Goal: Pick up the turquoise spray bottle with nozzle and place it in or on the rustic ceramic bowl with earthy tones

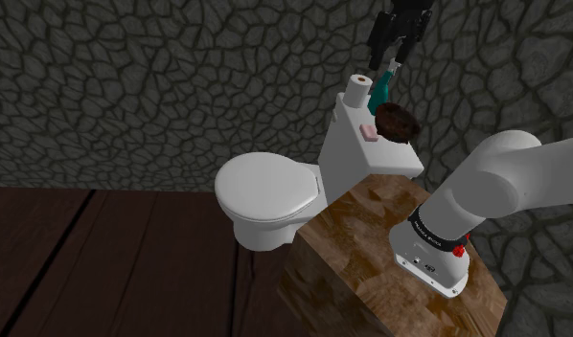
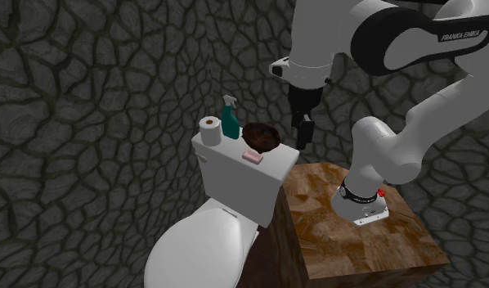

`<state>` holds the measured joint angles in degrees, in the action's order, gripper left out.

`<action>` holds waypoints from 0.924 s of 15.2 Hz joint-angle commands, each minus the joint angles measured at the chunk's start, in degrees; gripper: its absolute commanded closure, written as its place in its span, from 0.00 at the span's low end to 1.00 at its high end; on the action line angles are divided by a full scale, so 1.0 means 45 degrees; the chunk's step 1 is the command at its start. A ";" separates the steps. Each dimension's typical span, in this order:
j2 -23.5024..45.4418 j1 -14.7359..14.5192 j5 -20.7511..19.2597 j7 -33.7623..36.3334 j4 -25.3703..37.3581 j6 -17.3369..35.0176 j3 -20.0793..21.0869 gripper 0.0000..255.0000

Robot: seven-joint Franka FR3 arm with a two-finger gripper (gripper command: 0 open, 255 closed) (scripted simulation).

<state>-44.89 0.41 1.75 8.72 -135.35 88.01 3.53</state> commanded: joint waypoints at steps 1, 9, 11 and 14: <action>0.0000 0.0000 0.0000 0.0000 0.0000 0.0000 0.0000 0.00; 0.2055 0.0881 -0.1013 -0.1726 0.0656 0.1382 -0.1942 0.00; 0.2678 0.1060 -0.1171 -0.2148 0.0959 0.1704 -0.2411 0.00; 0.3685 0.1302 -0.1315 -0.2791 0.1516 0.2151 -0.3099 0.00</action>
<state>-29.54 5.89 -3.93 -2.89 -128.91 96.83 -9.42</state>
